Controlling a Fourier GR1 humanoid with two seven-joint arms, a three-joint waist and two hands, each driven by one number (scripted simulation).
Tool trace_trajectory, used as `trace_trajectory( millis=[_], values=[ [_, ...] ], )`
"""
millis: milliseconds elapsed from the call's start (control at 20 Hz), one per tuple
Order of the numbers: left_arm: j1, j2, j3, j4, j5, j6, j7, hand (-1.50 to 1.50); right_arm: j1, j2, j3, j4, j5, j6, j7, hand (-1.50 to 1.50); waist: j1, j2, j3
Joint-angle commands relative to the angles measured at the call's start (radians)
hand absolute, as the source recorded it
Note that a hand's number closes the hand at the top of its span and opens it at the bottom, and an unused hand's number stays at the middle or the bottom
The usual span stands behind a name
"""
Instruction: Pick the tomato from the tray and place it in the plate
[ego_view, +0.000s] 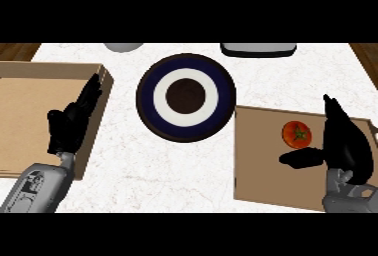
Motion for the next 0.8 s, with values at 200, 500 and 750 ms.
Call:
trace_trajectory(
  millis=[200,500,750],
  values=[
    [-0.039,-0.058,0.031,0.039,-0.053,-0.021,0.016,0.00,-0.037,0.064,-0.049,0.247,0.020,-0.067,-0.110,-1.50,0.001,0.001,0.000],
    [0.007,-0.078,0.065,0.012,-0.079,-0.054,0.016,0.00,-0.061,0.061,-0.108,0.355,0.014,-0.051,-0.176,-1.50,0.001,0.001,0.000],
    [0.032,-0.098,0.086,-0.020,-0.119,-0.079,0.008,0.00,-0.041,0.068,-0.136,0.415,0.024,-0.079,-0.252,-1.50,0.001,0.000,0.000]
  ],
)
